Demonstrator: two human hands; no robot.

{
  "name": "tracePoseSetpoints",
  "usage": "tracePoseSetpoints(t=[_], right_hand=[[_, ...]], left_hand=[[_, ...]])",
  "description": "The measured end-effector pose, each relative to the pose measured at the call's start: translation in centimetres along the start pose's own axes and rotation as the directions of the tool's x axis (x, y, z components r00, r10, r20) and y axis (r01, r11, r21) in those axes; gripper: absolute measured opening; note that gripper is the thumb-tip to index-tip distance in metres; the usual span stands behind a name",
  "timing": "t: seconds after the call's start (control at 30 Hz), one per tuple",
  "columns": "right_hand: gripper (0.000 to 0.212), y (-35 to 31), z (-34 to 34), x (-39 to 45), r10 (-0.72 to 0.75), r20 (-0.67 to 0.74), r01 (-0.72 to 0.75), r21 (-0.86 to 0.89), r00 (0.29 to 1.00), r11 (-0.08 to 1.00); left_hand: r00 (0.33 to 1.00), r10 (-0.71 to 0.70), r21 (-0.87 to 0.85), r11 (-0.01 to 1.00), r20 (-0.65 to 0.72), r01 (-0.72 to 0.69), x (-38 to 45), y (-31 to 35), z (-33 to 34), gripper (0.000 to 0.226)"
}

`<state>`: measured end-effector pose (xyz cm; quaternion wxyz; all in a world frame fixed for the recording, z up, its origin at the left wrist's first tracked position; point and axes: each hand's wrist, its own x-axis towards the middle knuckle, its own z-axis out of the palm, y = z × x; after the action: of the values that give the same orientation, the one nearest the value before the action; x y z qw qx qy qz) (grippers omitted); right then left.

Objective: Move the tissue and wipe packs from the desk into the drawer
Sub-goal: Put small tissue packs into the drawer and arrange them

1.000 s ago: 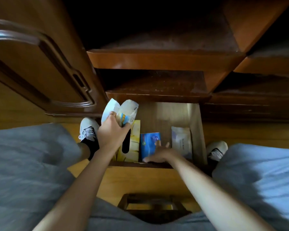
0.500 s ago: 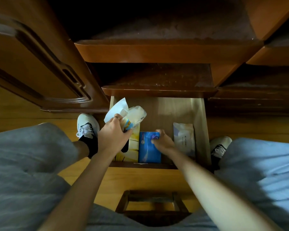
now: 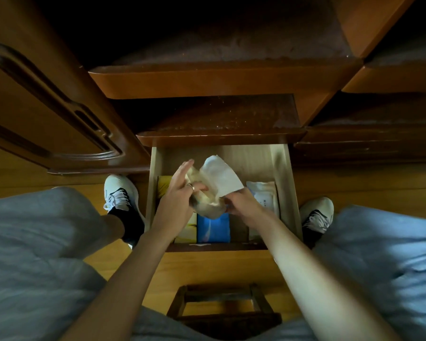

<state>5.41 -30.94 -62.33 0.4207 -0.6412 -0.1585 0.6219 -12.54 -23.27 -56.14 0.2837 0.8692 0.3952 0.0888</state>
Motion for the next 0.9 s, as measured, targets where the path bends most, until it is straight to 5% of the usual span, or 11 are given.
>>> tracePoseSetpoints(t=[0.2,0.33,0.43,0.6,0.67,0.77,0.9], right_hand=[[0.040,0.9,-0.6,-0.3,-0.001,0.166,-0.025,0.154,0.986,0.988],[0.019,0.2,-0.7,0.6,-0.018,-0.243,0.030,0.047,0.970,0.998],[0.032,0.0,-2.0,0.5,-0.119,-0.444,0.092,-0.084,0.888,0.992],[0.032,-0.6,-1.7,-0.6,-0.187,-0.226,0.175,-0.069,0.956,0.982],[0.032,-1.0,-1.0,-0.9,-0.215,-0.105,0.201,-0.122,0.971,0.972],[0.035,-1.1,-0.2,-1.2,-0.199,0.036,0.202,-0.131,0.979,0.971],[0.031,-1.2,0.2,-1.6,-0.089,0.027,0.090,-0.040,0.996,0.995]], left_hand=[[0.998,0.024,-0.096,0.995,-0.059,-0.030,-0.4,0.3,-0.2,0.039],[0.980,-0.182,-0.099,0.980,-0.076,0.174,0.0,-1.0,0.0,0.064],[0.929,-0.369,-0.208,0.907,0.022,0.365,0.1,-2.3,0.7,0.042],[0.826,-0.481,-0.572,0.603,0.295,0.555,0.6,-1.5,1.5,0.064],[0.795,-0.467,-0.638,0.488,0.386,0.596,1.1,-0.9,1.9,0.055],[0.796,-0.477,-0.652,0.475,0.374,0.591,1.6,-0.7,2.7,0.051],[0.817,-0.520,-0.626,0.557,0.250,0.546,1.7,-1.4,3.6,0.038]])
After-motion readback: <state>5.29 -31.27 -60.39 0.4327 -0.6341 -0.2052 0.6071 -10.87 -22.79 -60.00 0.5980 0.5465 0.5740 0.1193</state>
